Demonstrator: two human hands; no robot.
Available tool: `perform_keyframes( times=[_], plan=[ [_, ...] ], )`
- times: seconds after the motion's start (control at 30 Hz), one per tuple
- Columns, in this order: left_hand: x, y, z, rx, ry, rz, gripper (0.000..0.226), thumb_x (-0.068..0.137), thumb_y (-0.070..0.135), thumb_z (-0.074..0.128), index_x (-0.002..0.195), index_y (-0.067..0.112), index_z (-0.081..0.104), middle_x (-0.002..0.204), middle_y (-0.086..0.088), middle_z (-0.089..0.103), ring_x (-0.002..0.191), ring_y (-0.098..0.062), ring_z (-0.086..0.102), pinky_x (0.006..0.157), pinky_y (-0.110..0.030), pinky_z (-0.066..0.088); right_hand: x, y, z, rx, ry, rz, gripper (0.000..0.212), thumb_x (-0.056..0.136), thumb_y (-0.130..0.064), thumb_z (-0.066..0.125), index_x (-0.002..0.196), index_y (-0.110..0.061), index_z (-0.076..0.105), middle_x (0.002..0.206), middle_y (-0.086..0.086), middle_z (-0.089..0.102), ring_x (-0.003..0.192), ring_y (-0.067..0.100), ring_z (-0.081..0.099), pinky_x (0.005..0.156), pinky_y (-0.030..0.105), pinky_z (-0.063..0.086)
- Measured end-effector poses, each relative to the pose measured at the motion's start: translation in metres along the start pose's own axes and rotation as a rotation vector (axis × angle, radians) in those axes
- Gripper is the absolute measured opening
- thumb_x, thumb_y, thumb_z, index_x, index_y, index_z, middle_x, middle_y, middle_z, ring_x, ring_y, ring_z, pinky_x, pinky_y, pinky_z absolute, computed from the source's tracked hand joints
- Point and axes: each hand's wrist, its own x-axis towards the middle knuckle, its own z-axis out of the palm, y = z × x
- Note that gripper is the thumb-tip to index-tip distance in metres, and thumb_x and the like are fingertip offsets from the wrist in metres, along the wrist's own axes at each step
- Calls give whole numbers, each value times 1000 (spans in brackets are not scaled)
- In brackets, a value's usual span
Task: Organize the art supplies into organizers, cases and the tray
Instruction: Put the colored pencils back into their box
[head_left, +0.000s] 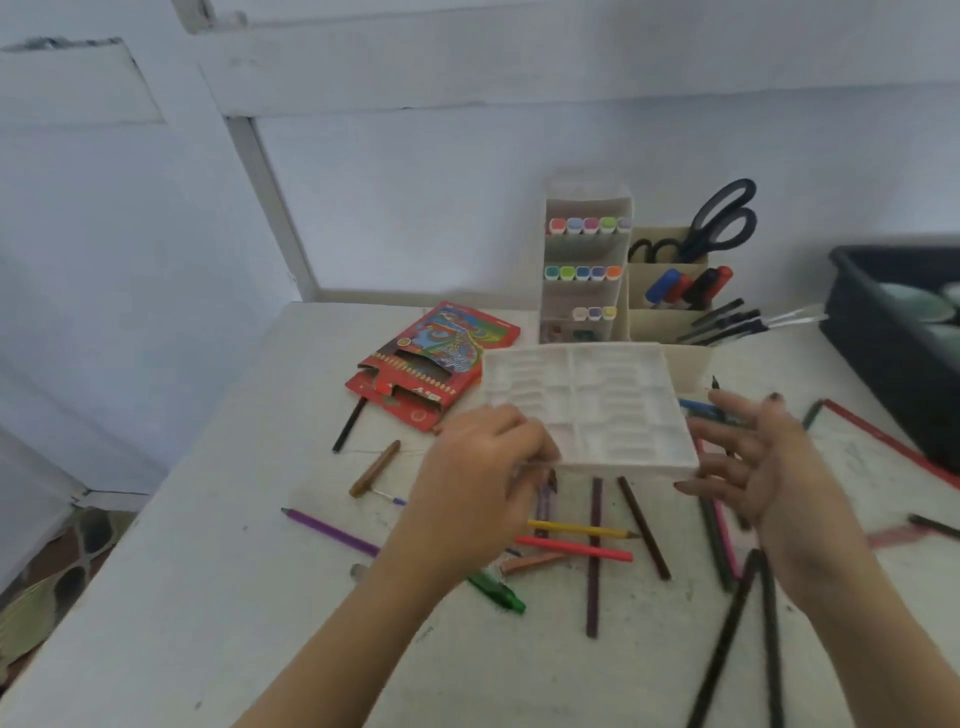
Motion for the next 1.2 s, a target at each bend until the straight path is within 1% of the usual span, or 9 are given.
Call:
perform_keyframes(
  times=[0.2,0.47,0.6,0.7,0.8,0.87,1.03,1.13,1.2],
  plan=[
    [-18,57,51,-109,-117,204,5,82,19,66,87,19,67,83,6,58,77,-13,53,65,-32,43,-18,10,-73,-192,132,-25,19,93,-14,53,105,-24,63,91,-1,70,83,17,65,64,29,49],
    [-20,121,94,-313,-117,-87,27,88,41,51,108,29,64,117,13,51,107,1,45,90,-15,37,-47,24,-179,-338,335,-61,20,92,-3,52,95,-15,67,90,-2,67,80,15,60,65,26,44],
    [-29,149,115,-309,-269,-67,32,87,47,47,103,29,67,123,10,52,113,0,43,95,-10,30,-58,32,-222,-494,389,-69,20,90,-6,56,83,-21,68,73,-6,69,72,16,61,57,25,47],
    [-36,161,130,-164,-314,12,27,85,40,49,98,29,69,115,5,59,104,-7,52,88,-16,37,-60,40,-239,-598,412,-105,19,87,-5,59,80,-22,66,70,-5,69,65,12,59,54,9,43],
    [-39,167,138,-89,-305,55,25,83,33,49,98,31,68,107,3,62,97,-12,56,79,-25,47,-61,42,-242,-734,404,-144,12,87,-6,59,90,-17,63,77,-3,64,71,6,56,59,22,38],
    [-39,167,139,-80,-301,31,27,84,33,47,98,30,69,107,3,62,98,-13,57,79,-26,48,-61,42,-240,-849,362,-169,13,87,-7,59,92,-19,62,81,-2,62,72,4,53,60,21,34],
    [-41,162,132,-11,-281,-16,34,84,32,45,110,28,68,117,-2,60,102,-18,57,83,-28,46,-55,43,-226,-1049,349,-198,8,87,-18,59,92,-20,64,98,10,58,81,26,54,75,34,40],
    [-44,152,121,-18,-233,-60,38,87,30,43,120,27,61,122,-3,58,109,-17,54,88,-29,46,-51,38,-204,-1087,387,-266,25,82,-11,64,108,-9,66,107,18,56,88,35,55,81,45,46],
    [-46,138,108,-10,-180,-113,37,87,28,44,120,26,61,121,-2,58,107,-16,55,88,-29,45,-46,28,-180,-1076,332,-355,29,82,-11,64,111,-10,64,104,12,53,88,30,54,79,41,45]
  ],
)
